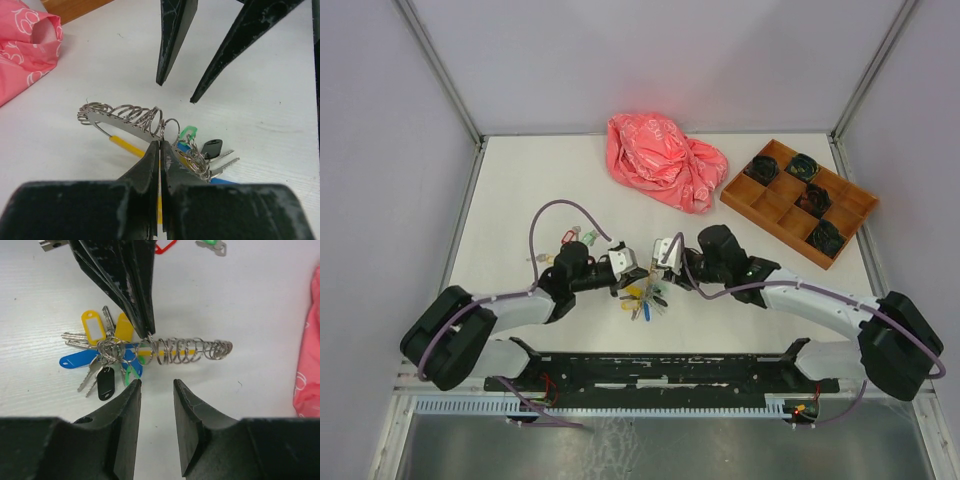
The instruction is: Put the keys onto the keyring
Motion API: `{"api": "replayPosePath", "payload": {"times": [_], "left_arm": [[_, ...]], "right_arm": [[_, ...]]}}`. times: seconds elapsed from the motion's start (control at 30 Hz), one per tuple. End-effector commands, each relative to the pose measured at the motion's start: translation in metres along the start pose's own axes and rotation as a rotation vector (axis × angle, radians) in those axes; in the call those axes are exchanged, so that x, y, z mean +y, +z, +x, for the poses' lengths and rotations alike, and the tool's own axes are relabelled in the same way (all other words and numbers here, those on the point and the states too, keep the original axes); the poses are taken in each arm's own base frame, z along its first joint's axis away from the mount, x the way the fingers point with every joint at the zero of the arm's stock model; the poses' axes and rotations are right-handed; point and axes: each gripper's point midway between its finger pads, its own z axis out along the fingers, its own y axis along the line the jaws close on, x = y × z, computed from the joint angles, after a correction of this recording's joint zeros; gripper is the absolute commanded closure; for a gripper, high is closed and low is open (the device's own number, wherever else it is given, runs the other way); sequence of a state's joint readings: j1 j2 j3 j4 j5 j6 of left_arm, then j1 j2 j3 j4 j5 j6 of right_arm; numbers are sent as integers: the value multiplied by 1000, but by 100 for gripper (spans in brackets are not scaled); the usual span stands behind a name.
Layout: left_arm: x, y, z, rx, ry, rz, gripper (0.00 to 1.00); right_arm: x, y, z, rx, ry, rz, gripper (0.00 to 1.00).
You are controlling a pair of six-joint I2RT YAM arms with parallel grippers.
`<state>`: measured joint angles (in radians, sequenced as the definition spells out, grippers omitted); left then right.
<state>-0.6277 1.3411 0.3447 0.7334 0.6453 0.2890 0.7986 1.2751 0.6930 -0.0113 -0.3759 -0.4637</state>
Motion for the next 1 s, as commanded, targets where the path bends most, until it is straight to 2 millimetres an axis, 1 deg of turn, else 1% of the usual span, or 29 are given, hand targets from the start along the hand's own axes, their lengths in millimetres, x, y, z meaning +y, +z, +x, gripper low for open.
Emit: {"api": "replayPosePath", "payload": {"times": [0.0,0.13,0.23,0.3,0.37,0.5,0.63,0.8,0.97], "left_arm": [[14,-10,-24,22,112,-61,97],[15,-10,-41,69,166,-76,97],[18,-9,-40,118,183,-103,97],[17,-8,-33,154,177,-105,97],[13,-7,-29,157,173,-95,97],[6,-7,-31,126,197,-78,97],[2,-8,-34,97,216,-62,97],[-4,-7,-29,97,225,-32,97],[-6,-7,-30,88,233,-24,97]], "right_arm": [[-20,-16,-34,-171,-15,155,59],[-18,-27,-45,-271,-29,191,59],[-11,-29,-46,-293,-30,169,60],[-5,-25,-45,-305,-26,139,60],[-4,-21,-44,-322,-17,134,60],[-7,-10,-36,-313,5,141,61],[-6,-2,-33,-311,21,126,61],[-10,4,-33,-303,17,128,60],[-8,13,-30,-291,27,100,60]]}}
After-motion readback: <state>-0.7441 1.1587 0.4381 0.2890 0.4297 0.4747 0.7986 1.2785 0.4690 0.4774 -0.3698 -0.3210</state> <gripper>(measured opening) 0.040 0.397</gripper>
